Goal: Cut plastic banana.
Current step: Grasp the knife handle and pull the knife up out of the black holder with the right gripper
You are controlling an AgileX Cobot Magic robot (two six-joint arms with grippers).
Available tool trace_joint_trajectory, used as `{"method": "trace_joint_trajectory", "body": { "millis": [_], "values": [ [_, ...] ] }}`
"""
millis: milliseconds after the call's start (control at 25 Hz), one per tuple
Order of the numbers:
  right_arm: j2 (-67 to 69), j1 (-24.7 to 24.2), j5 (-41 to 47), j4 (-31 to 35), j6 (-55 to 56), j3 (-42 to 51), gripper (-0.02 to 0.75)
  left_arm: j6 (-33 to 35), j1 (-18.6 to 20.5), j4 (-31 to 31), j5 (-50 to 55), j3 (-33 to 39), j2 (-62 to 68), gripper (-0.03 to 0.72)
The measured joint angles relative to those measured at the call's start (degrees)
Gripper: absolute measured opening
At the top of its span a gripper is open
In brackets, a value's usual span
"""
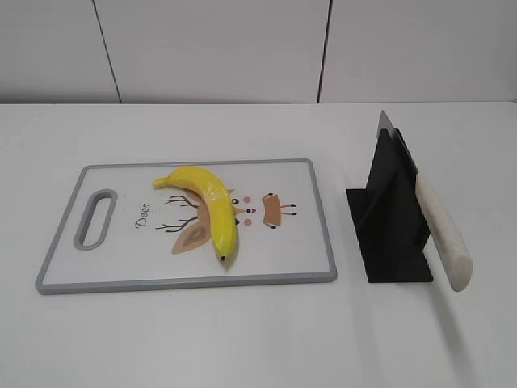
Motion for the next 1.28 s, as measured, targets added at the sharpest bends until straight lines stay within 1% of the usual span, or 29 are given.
{"method": "trace_joint_trajectory", "body": {
  "millis": [280,360,440,520,640,720,800,880,1040,1280],
  "values": [
    [14.8,0.0,1.1,-0.8,0.2,-8.1,0.582,0.0,0.0,0.0,-0.1,0.0,0.0,0.506],
    [18.3,0.9,1.2,-1.1,1.4,-10.0,0.582,0.0,0.0,0.0,-0.1,0.0,0.0,0.506],
    [21.1,3.2,1.1,-2.1,2.3,-11.3,0.582,0.0,0.0,0.0,-0.1,0.0,0.0,0.506],
    [23.7,7.2,1.0,-4.1,4.4,-11.9,0.582,0.0,0.0,0.0,-0.1,0.0,0.0,0.506],
    [27.4,12.7,1.4,-9.9,8.5,-13.0,0.582,0.0,0.0,0.0,-0.1,0.0,0.0,0.506],
    [30.3,14.7,2.8,-13.1,11.1,-14.4,0.582,0.0,0.0,0.0,-0.1,0.0,0.0,0.506],
    [33.3,15.4,4.2,-14.6,13.8,-16.6,0.582,0.0,0.0,0.0,-0.1,0.0,0.0,0.506],
    [36.6,15.6,5.1,-14.2,15.3,-19.2,0.582,0.0,0.0,0.0,-0.1,0.0,0.0,0.506],
    [43.6,15.7,6.2,-9.9,16.2,-23.5,0.582,0.0,0.0,0.0,0.0,0.0,0.0,0.506],
    [53.5,15.8,7.0,-7.4,16.3,-26.0,0.582,0.0,0.0,0.0,0.0,0.0,0.0,0.506]
  ]
}}
